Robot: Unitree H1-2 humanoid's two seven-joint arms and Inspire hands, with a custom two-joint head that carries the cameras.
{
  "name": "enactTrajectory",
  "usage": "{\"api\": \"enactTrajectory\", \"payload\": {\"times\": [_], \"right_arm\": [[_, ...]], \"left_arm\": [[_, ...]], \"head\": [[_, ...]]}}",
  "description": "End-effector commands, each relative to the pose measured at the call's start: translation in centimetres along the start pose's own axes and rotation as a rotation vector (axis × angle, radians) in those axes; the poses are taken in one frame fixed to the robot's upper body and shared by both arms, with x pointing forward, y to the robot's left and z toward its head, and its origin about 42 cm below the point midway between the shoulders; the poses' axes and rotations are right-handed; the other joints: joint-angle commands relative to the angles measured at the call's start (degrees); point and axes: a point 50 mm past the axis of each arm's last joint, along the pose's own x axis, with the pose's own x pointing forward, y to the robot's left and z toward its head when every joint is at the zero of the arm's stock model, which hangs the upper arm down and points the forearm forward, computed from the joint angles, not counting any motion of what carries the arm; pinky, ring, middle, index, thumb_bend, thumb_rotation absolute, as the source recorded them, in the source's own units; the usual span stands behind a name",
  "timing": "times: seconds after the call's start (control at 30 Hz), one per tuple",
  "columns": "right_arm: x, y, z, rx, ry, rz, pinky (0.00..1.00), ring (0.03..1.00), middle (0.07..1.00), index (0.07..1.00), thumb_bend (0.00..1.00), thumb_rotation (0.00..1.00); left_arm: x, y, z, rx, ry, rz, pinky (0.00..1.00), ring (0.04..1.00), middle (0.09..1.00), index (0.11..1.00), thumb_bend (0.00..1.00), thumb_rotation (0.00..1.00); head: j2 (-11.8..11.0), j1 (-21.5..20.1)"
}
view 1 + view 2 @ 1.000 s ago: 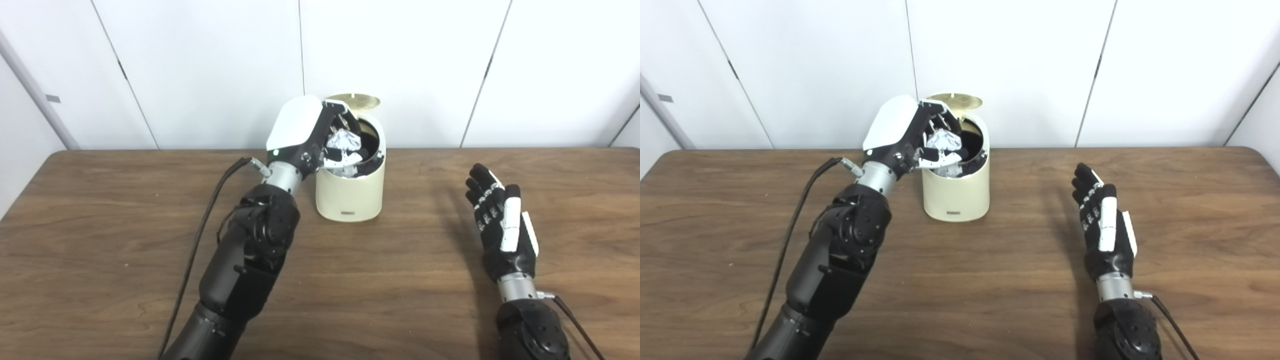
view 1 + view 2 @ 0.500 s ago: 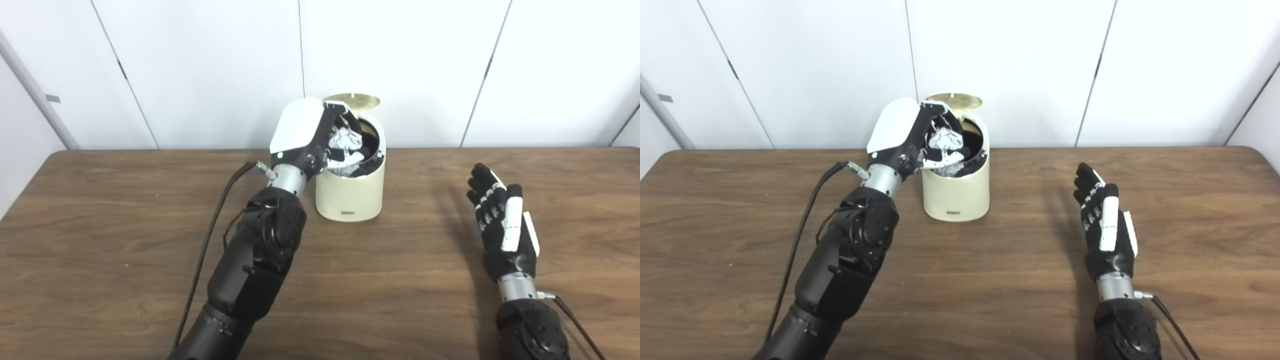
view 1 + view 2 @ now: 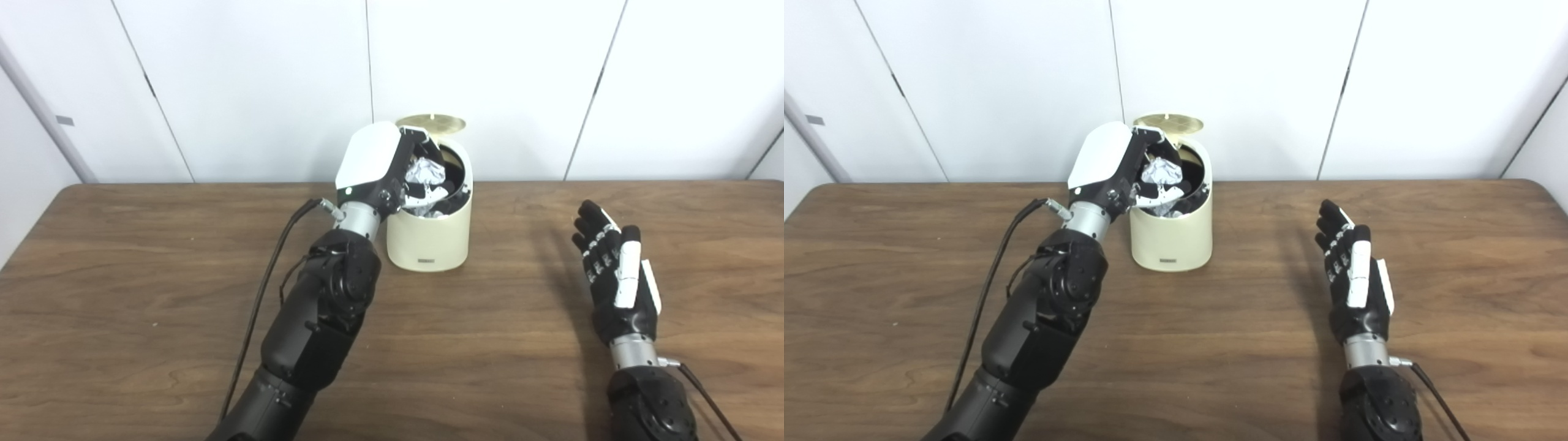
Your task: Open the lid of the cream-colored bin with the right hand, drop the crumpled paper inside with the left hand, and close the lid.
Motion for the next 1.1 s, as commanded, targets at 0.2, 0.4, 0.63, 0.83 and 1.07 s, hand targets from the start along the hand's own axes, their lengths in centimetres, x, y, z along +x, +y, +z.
{"api": "enactTrajectory", "payload": {"times": [0.2,0.4,0.63,0.83,1.07], "right_arm": [[-1.9,0.6,-2.3,0.033,0.068,-0.014,0.93,0.929,0.906,0.84,0.52,1.0],[-1.9,0.6,-2.3,0.034,0.069,-0.013,0.94,0.934,0.911,0.847,0.53,1.0],[-1.9,0.6,-2.3,0.034,0.069,-0.008,0.94,0.929,0.907,0.85,0.53,1.0],[-1.9,0.6,-2.3,0.038,0.067,-0.007,0.95,0.924,0.896,0.844,0.52,1.0],[-1.9,0.6,-2.4,0.041,0.069,-0.002,0.96,0.923,0.884,0.839,0.51,1.0]], "left_arm": [[1.9,0.6,1.9,-0.008,-0.073,0.086,0.3,0.408,0.533,0.468,0.47,0.0],[2.0,-0.1,1.9,-0.017,-0.063,0.086,0.3,0.409,0.541,0.482,0.47,0.0],[2.2,-0.8,1.6,-0.004,-0.058,0.083,0.3,0.417,0.55,0.503,0.47,0.0],[2.2,-1.3,1.2,-0.005,-0.065,0.089,0.3,0.419,0.552,0.51,0.47,0.0],[2.3,-1.5,0.7,0.006,-0.075,0.097,0.3,0.417,0.552,0.491,0.47,0.0]], "head": [[0.1,-0.1],[0.1,-0.1],[0.0,-0.1],[-0.1,0.1],[0.0,0.2]]}}
